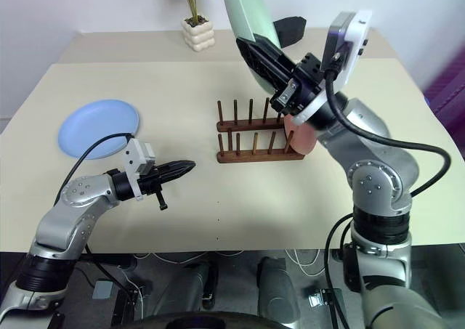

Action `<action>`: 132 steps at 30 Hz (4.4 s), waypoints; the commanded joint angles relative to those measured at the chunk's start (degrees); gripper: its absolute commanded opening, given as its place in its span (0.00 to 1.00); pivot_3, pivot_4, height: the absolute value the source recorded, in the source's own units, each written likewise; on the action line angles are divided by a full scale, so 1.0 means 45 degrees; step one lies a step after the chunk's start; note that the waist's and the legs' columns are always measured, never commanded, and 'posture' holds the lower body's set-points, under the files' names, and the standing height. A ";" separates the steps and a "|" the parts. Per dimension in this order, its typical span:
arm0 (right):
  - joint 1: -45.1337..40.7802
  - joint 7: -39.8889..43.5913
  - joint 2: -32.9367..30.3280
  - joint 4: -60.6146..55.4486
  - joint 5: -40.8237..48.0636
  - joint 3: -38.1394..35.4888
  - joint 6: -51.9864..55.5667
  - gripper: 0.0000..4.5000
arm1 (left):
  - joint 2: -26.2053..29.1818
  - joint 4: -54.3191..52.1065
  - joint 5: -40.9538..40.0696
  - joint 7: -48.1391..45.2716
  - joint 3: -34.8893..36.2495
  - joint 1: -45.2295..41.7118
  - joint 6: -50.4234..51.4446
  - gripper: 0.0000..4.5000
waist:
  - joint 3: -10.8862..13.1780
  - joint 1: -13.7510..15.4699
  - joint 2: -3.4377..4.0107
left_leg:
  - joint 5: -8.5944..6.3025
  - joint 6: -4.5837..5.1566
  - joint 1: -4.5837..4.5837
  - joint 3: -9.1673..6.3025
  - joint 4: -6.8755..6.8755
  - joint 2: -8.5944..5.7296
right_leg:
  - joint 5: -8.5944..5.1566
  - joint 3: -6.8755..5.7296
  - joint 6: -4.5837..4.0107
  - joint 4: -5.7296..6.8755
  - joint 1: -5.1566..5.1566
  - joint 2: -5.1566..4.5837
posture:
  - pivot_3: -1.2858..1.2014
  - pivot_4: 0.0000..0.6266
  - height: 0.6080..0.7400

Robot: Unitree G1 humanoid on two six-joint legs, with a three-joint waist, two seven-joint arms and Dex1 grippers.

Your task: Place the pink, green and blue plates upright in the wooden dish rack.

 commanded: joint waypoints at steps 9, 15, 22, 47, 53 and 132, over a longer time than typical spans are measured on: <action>0.0575 -0.2615 0.0942 -0.0010 0.3010 -0.0589 0.0963 0.01 | 0.0001 -0.0320 -0.0061 0.0109 0.0213 -0.0064 -0.0160 0.00 | 0.0000 -0.0015 0.0000 | 0.0000 0.0000 -0.0005 0.0006 0.0001 0.0000 | 0.0001 0.0001 0.0000 0.0003 -0.0007 0.0002 | 0.52 0.24 0.93; 0.0976 -0.3391 0.1150 0.0292 0.3466 -0.0552 0.1217 0.01 | 0.0008 -0.0345 -0.0113 0.0172 0.0271 -0.0011 -0.0207 0.00 | 0.0000 -0.0018 0.0000 | 0.0000 0.0001 -0.0005 0.0009 0.0000 0.0000 | 0.0001 0.0002 0.0001 0.0005 -0.0009 0.0004 | 0.52 0.24 0.93; 0.1165 -0.4385 0.1534 0.0675 0.4395 -0.0846 0.1082 0.01 | -0.0030 -0.0468 -0.0316 0.0100 0.0468 0.0097 -0.0425 0.00 | 0.0000 -0.0024 0.0000 | 0.0000 0.0001 -0.0005 0.0010 0.0001 0.0001 | 0.0002 0.0002 0.0001 0.0008 -0.0009 0.0004 | 0.52 0.24 0.93; 0.1455 -0.5353 0.1575 0.0948 0.5256 -0.1019 0.0909 0.61 | -0.0331 -0.0475 -0.0883 0.0169 0.0770 -0.0145 -0.0758 0.00 | -0.0001 -0.0036 0.0001 | 0.0000 0.0001 -0.0004 0.0014 0.0000 0.0003 | 0.0001 0.0003 0.0001 0.0008 -0.0010 0.0008 | 0.52 0.24 0.93; 0.1359 -0.5188 0.1462 0.0908 0.4852 -0.1037 0.0820 0.97 | -0.0328 -0.0478 -0.0852 0.0190 0.0746 -0.0142 -0.0753 0.00 | -0.0001 -0.0028 0.0001 | 0.0000 0.0001 -0.0004 0.0014 0.0000 0.0003 | 0.0000 0.0003 0.0000 0.0007 -0.0010 0.0008 | 0.52 0.24 0.93; -0.1735 0.3300 -0.1148 0.2983 -1.3753 0.5724 -0.7474 1.00 | -0.2498 -0.0008 -0.0145 0.9585 0.3644 -0.6800 0.2175 0.01 | 0.0020 -0.0030 -0.0132 | 0.0048 -0.0095 -0.0106 -0.0005 0.0002 -0.0044 | 0.0082 -0.0015 0.0054 0.0014 -0.0123 0.0017 | 0.52 0.24 0.93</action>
